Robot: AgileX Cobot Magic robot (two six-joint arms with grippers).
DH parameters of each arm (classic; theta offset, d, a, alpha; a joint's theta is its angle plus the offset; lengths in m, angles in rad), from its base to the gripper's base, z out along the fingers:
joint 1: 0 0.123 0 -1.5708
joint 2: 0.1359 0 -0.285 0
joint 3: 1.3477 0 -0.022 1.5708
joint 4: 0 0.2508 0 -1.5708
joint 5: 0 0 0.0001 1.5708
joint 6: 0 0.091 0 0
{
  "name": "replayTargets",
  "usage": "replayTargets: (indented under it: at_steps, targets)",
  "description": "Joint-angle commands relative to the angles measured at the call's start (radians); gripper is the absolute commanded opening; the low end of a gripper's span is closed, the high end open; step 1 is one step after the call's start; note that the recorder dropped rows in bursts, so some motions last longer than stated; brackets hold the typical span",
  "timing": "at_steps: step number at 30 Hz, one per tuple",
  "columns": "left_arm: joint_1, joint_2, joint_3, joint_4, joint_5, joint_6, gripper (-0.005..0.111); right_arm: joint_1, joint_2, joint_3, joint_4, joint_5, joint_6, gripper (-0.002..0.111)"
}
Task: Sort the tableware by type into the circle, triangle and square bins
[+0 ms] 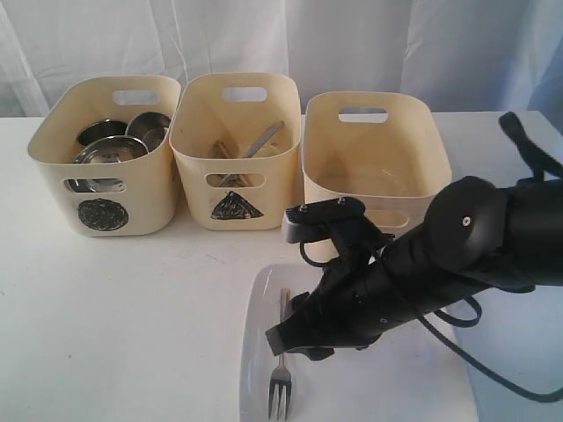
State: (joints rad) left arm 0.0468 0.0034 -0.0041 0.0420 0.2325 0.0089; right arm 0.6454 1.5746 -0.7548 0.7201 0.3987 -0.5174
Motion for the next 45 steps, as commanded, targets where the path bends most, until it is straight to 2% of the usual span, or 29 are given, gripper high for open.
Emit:
replayTargets:
  at_steps: [1,13,21,25,32,45]
  targets:
    - [-0.004,-0.003,0.004,-0.006,-0.001,0.0,0.0,-0.007,0.046,0.007,0.046,-0.022,-0.002,0.049]
    - [-0.004,-0.003,0.004,-0.006,-0.001,0.0,0.0,0.003,0.093,0.007,0.161,-0.074,-0.028,0.049]
    - [-0.004,-0.003,0.004,-0.006,-0.001,0.0,0.0,0.111,0.093,0.005,0.165,-0.166,-0.136,0.049]
    - [-0.004,-0.003,0.004,-0.006,-0.001,0.0,0.0,0.131,0.093,0.005,0.161,-0.2,-0.137,0.049]
    - [-0.004,-0.003,0.004,-0.006,-0.001,0.0,0.0,0.133,0.093,0.007,0.119,-0.202,-0.166,0.04]
    - [-0.004,-0.003,0.004,-0.006,-0.001,0.0,0.0,0.133,0.175,0.007,0.082,-0.185,-0.168,0.039]
